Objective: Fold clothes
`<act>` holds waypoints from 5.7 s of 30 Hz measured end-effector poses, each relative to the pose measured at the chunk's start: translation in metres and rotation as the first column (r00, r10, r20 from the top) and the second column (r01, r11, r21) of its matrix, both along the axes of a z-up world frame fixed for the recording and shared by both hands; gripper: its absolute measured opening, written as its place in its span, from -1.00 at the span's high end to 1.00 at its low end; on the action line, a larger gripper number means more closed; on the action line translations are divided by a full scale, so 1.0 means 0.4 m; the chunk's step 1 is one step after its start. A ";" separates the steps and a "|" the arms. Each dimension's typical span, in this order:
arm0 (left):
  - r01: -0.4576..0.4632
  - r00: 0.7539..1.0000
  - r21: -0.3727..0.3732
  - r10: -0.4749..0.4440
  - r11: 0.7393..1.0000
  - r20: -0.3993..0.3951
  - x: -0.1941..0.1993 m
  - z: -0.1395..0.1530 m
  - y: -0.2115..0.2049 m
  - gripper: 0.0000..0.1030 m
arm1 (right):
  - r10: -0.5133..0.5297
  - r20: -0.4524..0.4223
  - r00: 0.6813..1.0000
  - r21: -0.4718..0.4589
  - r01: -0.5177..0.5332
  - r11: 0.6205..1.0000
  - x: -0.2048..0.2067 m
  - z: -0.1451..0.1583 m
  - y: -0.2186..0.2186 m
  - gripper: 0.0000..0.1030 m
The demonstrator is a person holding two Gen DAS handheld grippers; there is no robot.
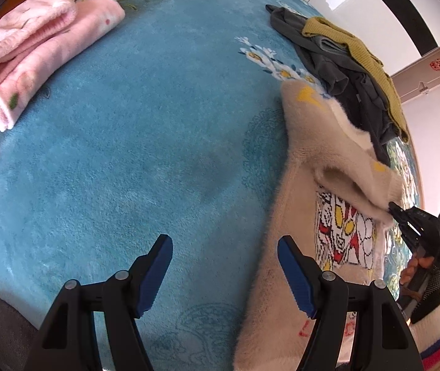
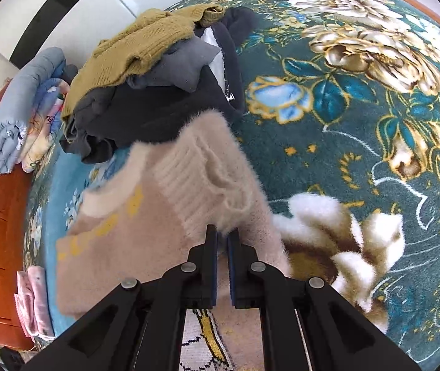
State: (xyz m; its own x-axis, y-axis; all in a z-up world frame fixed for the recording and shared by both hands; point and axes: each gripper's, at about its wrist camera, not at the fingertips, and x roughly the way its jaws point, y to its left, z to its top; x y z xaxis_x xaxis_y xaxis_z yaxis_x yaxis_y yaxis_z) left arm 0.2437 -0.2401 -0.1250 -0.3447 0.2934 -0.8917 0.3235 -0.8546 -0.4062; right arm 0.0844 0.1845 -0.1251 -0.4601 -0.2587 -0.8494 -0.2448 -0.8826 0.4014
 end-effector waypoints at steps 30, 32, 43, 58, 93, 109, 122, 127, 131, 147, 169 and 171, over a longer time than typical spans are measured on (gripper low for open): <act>0.090 0.993 0.139 -0.100 0.986 0.062 0.093 -0.093 0.139 -0.46 | 0.140 0.046 0.989 -0.350 -0.116 0.930 0.401 -0.072 0.135 0.09; 0.090 0.991 0.203 -0.108 0.975 0.079 0.098 -0.102 0.146 -0.46 | 0.158 0.057 0.986 -0.381 -0.125 0.916 0.415 -0.092 0.121 0.09; 0.082 0.988 0.262 -0.112 0.962 0.103 0.118 -0.114 0.156 -0.39 | 0.103 0.055 0.993 -0.512 -0.061 0.857 0.485 -0.131 0.133 0.15; -0.036 0.998 0.317 0.018 0.948 0.061 0.172 -0.026 0.075 0.79 | 0.137 -0.090 0.987 -0.500 -0.163 0.850 0.495 0.035 0.082 0.78; -0.316 0.926 0.696 0.368 0.644 0.079 0.005 -0.045 -0.148 0.78 | -0.007 -0.044 0.999 -0.695 -0.026 0.719 0.308 0.097 0.034 0.72; -0.308 0.925 0.679 0.375 0.666 0.052 -0.031 -0.087 -0.167 0.39 | -0.085 -0.001 0.996 -0.607 0.067 0.792 0.238 0.067 0.102 0.14; -0.047 0.997 0.276 0.060 0.960 -0.040 -0.082 -0.048 -0.010 0.18 | 0.171 0.002 0.985 -0.217 -0.167 0.962 0.179 0.040 -0.034 0.13; 0.011 0.997 0.165 0.001 0.986 -0.073 -0.071 -0.019 0.024 0.22 | 0.258 -0.009 0.966 -0.129 -0.257 0.958 0.162 0.048 -0.093 0.08; 0.057 0.993 0.040 -0.052 0.998 -0.104 -0.061 0.012 0.051 0.55 | 0.264 -0.028 0.964 -0.082 -0.265 0.961 0.178 0.054 -0.119 0.36; 0.020 0.996 0.094 -0.012 0.995 -0.089 -0.076 -0.023 0.039 0.73 | 0.093 -0.063 0.994 -0.189 -0.103 0.976 0.257 0.046 0.012 0.76; 0.076 0.980 0.066 -0.063 0.995 -0.191 -0.065 0.075 0.068 0.70 | 0.208 -0.111 0.972 0.017 -0.207 0.978 0.253 0.147 -0.047 0.69; 0.134 0.974 0.046 -0.123 0.990 -0.189 -0.070 0.069 0.120 0.70 | 0.282 -0.107 0.953 0.046 -0.279 0.959 0.247 0.147 -0.114 0.69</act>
